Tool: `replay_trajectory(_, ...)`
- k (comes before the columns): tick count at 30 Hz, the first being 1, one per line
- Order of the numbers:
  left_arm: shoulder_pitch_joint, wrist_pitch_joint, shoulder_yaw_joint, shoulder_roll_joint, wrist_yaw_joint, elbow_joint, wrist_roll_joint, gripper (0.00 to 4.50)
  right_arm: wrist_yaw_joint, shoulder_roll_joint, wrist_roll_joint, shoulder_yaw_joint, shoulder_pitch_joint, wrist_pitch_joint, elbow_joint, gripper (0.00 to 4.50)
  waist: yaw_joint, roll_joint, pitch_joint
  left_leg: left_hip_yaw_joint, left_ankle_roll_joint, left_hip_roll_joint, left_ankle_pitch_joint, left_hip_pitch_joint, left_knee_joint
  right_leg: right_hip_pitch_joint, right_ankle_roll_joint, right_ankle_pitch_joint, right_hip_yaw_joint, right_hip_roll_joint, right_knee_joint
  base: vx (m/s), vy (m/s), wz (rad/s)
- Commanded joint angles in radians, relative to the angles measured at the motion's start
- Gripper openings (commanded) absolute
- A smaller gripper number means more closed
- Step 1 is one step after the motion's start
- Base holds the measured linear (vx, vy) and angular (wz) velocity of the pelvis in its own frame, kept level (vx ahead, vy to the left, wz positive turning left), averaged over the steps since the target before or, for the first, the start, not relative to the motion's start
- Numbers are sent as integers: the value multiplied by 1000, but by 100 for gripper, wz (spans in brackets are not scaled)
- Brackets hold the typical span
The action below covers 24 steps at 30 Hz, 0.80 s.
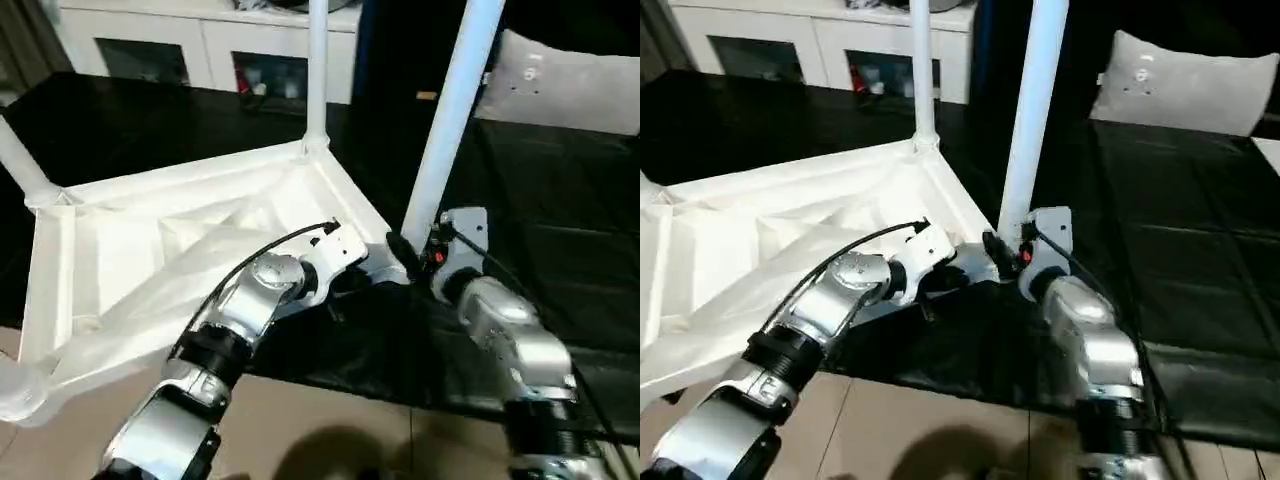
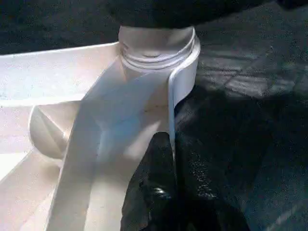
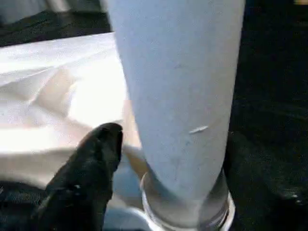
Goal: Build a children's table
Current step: Rotate leg to tighten
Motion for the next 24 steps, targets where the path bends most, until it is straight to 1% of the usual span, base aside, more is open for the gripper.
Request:
replay_trajectory(1,9,-75,-8,16,-48,-19,-19,0,139,-18,64,44,1,-18,-28,370,10,-14,-69,-12,117,47,-101,-8,-62,69,-182,-231,59,-63,-63,0,0,0)
replay_trajectory(2,12,-82,-12,27,-62,-20,-19,0,164,-34,70,36,2,-23,-24,375,12,-13,-67,-13,107,49,-125,-7,-63,69,-171,-279,58,-63,-67,0,0,0)
replay_trajectory(3,13,-83,-13,30,-67,-21,-19,0,171,-39,71,35,2,-24,-23,382,10,-13,-66,-13,103,50,-130,-8,-64,68,-168,-290,58,-62,-68,0,0,0)
replay_trajectory(4,20,-91,-18,52,-106,-26,-24,0,231,-83,75,31,2,-36,-16,394,11,-9,-65,-15,94,51,-132,-6,-65,67,-166,-301,57,-62,-69,0,0,0)
replay_trajectory(5,28,-101,-23,75,-153,-33,-34,0,306,-141,81,32,2,-53,-6,406,12,-11,-65,-15,85,52,-147,-5,-66,67,-163,-317,56,-61,-72,0,0,0)
replay_trajectory(6,32,-112,-30,90,-179,-34,-34,0,350,-174,83,38,2,-64,-2,414,12,-12,-65,-15,84,54,-151,-6,-66,69,-164,-316,58,-62,-70,0,0,0)
replay_trajectory(8,36,-129,-40,110,-212,-34,-34,0,408,-217,87,45,3,-78,4,426,13,-10,-63,-14,84,55,-162,-3,-66,64,-168,-323,59,-62,-71,0,0,0)
replay_trajectory(9,36,-165,-47,135,-253,-21,-35,0,527,-299,86,62,4,-113,24,437,15,-11,-63,-15,85,54,-175,-1,-65,65,-169,-335,57,-61,-73,0,0,0)
replay_trajectory(11,38,-193,-52,152,-300,-14,-43,0,609,-355,84,70,0,-137,42,445,22,-12,-64,-14,92,56,-168,-2,-63,68,-175,-326,60,-64,-71,0,0,0)
replay_trajectory(12,39,-196,-53,155,-307,-14,-45,0,617,-360,82,72,-1,-141,45,445,23,-11,-64,-14,93,57,-164,-2,-63,66,-179,-321,60,-64,-69,0,0,0)
replay_trajectory(13,40,-201,-54,160,-319,-14,-47,0,632,-370,80,75,-2,-149,49,445,26,-14,-64,-12,95,56,-160,-2,-62,65,-184,-312,60,-63,-69,0,0,0)
replay_trajectory(16,42,-266,-69,203,-422,-9,-59,0,782,-440,91,110,-16,-191,79,445,31,-16,-66,-13,97,56,-158,-1,-62,66,-189,-314,58,-64,-67,0,0,0)
replay_trajectory(17,42,-283,-81,218,-456,-11,-59,0,828,-456,100,123,-23,-201,91,445,35,-14,-65,-13,103,59,-145,-3,-62,67,-195,-297,59,-62,-63,0,0,0)
replay_trajectory(18,42,-283,-81,219,-457,-11,-59,0,828,-456,100,123,-23,-201,92,445,37,-14,-66,-13,104,60,-146,-2,-61,67,-197,-297,58,-63,-63,0,0,0)
replay_trajectory(19,44,-289,-88,227,-481,-16,-62,0,856,-464,107,133,-27,-203,100,445,37,-18,-66,-12,105,61,-145,-3,-61,66,-195,-297,58,-63,-62,0,0,0)
replay_trajectory(20,46,-299,-95,237,-512,-23,-70,0,892,-473,110,148,-32,-212,112,445,42,-15,-66,-12,104,61,-145,0,-61,65,-197,-303,57,-63,-62,0,0,0)
replay_trajectory(21,47,-306,-99,244,-532,-28,-75,0,915,-479,111,158,-36,-217,120,430,47,-13,-68,-11,104,63,-146,1,-60,63,-200,-306,57,-65,-61,0,0,0)
replay_trajectory(22,47,-314,-105,249,-550,-33,-78,0,932,-481,108,171,-38,-218,127,430,48,-17,-67,-10,104,63,-143,0,-60,63,-201,-302,57,-63,-61,0,0,0)
replay_trajectory(23,47,-317,-107,251,-556,-35,-79,0,936,-480,106,175,-39,-219,129,430,54,-15,-66,-10,101,64,-140,2,-61,62,-204,-298,58,-63,-59,0,0,0)
replay_trajectory(24,48,-323,-112,256,-571,-41,-81,0,946,-477,99,185,-41,-226,138,417,58,-18,-67,-10,97,65,-140,3,-61,61,-205,-296,59,-65,-57,0,0,0)
